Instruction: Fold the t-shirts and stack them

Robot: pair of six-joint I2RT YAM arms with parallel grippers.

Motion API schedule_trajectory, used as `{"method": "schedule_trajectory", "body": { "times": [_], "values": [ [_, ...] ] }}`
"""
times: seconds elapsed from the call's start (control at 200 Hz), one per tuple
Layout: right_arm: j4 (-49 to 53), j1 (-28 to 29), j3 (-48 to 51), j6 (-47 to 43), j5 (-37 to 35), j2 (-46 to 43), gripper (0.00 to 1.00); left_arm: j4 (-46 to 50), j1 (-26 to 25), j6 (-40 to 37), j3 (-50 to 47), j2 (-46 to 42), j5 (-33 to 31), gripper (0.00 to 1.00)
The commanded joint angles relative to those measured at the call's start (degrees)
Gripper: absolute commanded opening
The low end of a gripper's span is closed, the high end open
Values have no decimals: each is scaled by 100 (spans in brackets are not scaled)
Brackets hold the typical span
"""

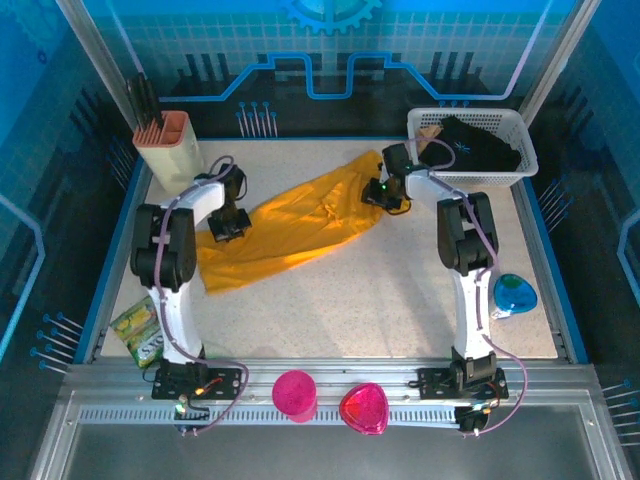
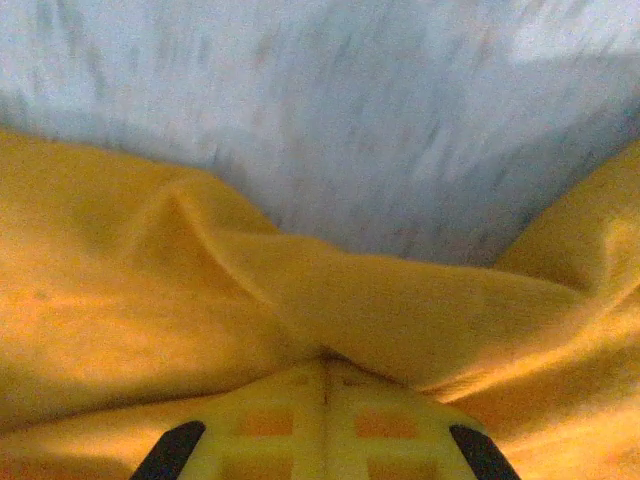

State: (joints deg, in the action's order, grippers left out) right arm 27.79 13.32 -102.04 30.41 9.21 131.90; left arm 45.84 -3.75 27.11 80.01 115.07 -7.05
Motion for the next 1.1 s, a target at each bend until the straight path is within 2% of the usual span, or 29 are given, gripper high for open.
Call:
{"method": "schedule_trajectory", "body": {
  "times": [0.0,0.105,0.23,0.325,0.42,0.495,0.666,0.716,0.796,0.901,1.096],
  "values": [
    [1053,-140,-1159,-245,146,911,37,-166,-122,385,-870,-614,662,0],
    [1818,-170,-2841,-451,270,1788,37,-445,-399,664,-1646,-1211,971,0],
    [2424,-224,-4645,-417,652,2680,37,-720,-985,1124,-2365,-1909,1234,0],
    [2301,-252,-4875,-291,923,2636,37,-795,-1440,1435,-2631,-2386,1336,2],
    [1850,-258,-4253,-315,1092,2016,36,-585,-1692,1595,-2567,-2866,1234,5],
    [1309,-242,-3329,-350,1133,1226,36,-219,-1726,1580,-2328,-3246,1008,9],
    [373,-166,-1023,-289,1005,-726,37,609,-1701,1327,-1774,-3851,288,28],
    [159,-115,-391,-196,988,-1184,37,710,-1662,1278,-1780,-3893,158,31],
    [-138,0,513,-14,993,-1758,38,602,-1492,1219,-2026,-3850,220,31],
    [-637,197,1608,433,1068,-2223,38,147,-1236,1182,-2569,-3646,354,24],
    [-1962,651,2693,1215,1303,-2189,38,-682,-1102,1187,-3253,-3038,311,10]
  ]
}}
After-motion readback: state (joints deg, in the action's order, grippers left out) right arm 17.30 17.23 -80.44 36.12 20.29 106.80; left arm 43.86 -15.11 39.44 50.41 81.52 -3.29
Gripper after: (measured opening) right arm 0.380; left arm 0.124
